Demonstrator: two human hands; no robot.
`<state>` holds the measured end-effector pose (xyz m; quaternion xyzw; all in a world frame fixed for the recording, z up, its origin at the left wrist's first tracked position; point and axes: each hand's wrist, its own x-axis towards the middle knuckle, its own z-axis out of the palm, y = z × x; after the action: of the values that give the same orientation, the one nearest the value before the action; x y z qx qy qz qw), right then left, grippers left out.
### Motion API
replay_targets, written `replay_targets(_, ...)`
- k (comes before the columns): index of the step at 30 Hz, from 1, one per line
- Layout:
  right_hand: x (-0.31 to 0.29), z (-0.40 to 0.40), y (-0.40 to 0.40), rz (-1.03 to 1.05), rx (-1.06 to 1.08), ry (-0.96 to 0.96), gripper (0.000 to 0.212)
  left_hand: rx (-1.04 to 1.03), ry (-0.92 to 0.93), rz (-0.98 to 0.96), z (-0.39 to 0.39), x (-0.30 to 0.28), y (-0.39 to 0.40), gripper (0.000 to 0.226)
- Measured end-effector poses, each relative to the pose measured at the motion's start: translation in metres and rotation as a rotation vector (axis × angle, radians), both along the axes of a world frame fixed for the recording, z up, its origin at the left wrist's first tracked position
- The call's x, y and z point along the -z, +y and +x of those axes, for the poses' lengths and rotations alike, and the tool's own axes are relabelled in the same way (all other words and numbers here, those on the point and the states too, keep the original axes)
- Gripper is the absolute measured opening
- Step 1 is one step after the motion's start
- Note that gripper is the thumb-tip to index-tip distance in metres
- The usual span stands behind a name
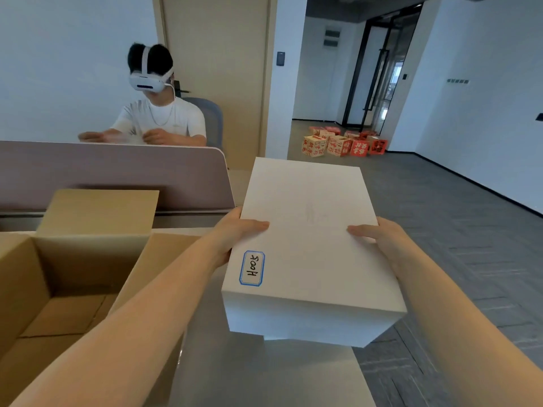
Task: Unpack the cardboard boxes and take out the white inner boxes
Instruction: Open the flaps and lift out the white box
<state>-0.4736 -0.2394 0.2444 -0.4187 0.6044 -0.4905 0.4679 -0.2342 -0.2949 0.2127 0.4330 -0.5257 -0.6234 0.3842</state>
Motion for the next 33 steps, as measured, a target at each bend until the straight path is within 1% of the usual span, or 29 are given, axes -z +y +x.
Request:
replay_targets(3,0.002,-0.009,-0.014,0.021,-0.004,0.031,0.007,0.02,-0.016,0.018,-0.009,0.001,-0.013,0.03)
replay_targets(6,0.003,-0.013,-0.026,0.041,0.015,0.064,0.013,0.027,-0.02,0.029,-0.012,0.001,-0.025,0.036)
replay_targets(7,0.003,-0.013,-0.03,0.043,0.016,0.081,0.012,0.02,-0.02,0.037,-0.012,0.002,-0.028,0.037)
replay_targets(8,0.003,-0.014,-0.032,0.046,0.013,0.094,0.009,0.016,-0.017,0.043,-0.012,0.002,-0.029,0.04)
replay_targets(9,0.002,-0.015,-0.034,0.048,0.011,0.103,0.005,0.013,-0.008,0.052,-0.011,0.003,-0.031,0.047)
replay_targets(11,0.003,-0.016,-0.036,0.043,-0.003,0.105,0.008,0.018,0.006,0.063,-0.01,0.005,-0.033,0.059)
replay_targets(12,0.003,-0.015,-0.034,0.042,-0.021,0.107,0.008,0.028,0.016,0.059,-0.009,0.006,-0.032,0.058)
replay_targets(15,0.005,-0.015,-0.022,0.021,-0.092,0.114,0.011,0.062,0.046,0.001,-0.008,0.006,-0.022,0.042)
replay_targets(17,0.009,-0.016,-0.012,0.002,-0.129,0.126,0.023,0.069,0.024,-0.062,-0.003,0.009,-0.012,0.043)
replay_targets(18,0.01,-0.017,-0.006,-0.003,-0.137,0.137,0.03,0.081,0.013,-0.093,-0.001,0.009,-0.005,0.048)
replay_targets(20,0.014,-0.019,0.007,-0.017,-0.158,0.14,0.037,0.134,0.022,-0.152,0.005,0.011,0.009,0.064)
replay_targets(22,0.019,-0.019,0.021,-0.048,-0.197,0.087,0.042,0.164,0.031,-0.191,0.009,0.014,0.025,0.073)
replay_targets(24,0.025,-0.017,0.035,-0.098,-0.23,0.035,0.053,0.164,0.019,-0.225,0.012,0.019,0.039,0.079)
replay_targets(25,0.03,-0.017,0.04,-0.126,-0.233,0.029,0.055,0.14,-0.004,-0.239,0.013,0.023,0.045,0.085)
replay_targets(26,0.035,-0.015,0.046,-0.155,-0.223,0.016,0.052,0.102,-0.037,-0.247,0.013,0.029,0.05,0.091)
replay_targets(27,0.042,-0.014,0.051,-0.187,-0.195,-0.005,0.045,0.046,-0.056,-0.248,0.012,0.033,0.055,0.094)
replay_targets(28,0.047,-0.011,0.056,-0.213,-0.151,-0.029,0.038,-0.028,-0.053,-0.238,0.01,0.037,0.06,0.09)
replay_targets(31,0.068,-0.009,0.066,-0.233,0.027,-0.064,0.027,-0.209,0.008,-0.198,0.0,0.044,0.073,0.056)
replay_targets(33,0.079,-0.01,0.066,-0.238,0.131,-0.105,0.023,-0.253,0.029,-0.178,-0.003,0.046,0.075,0.05)
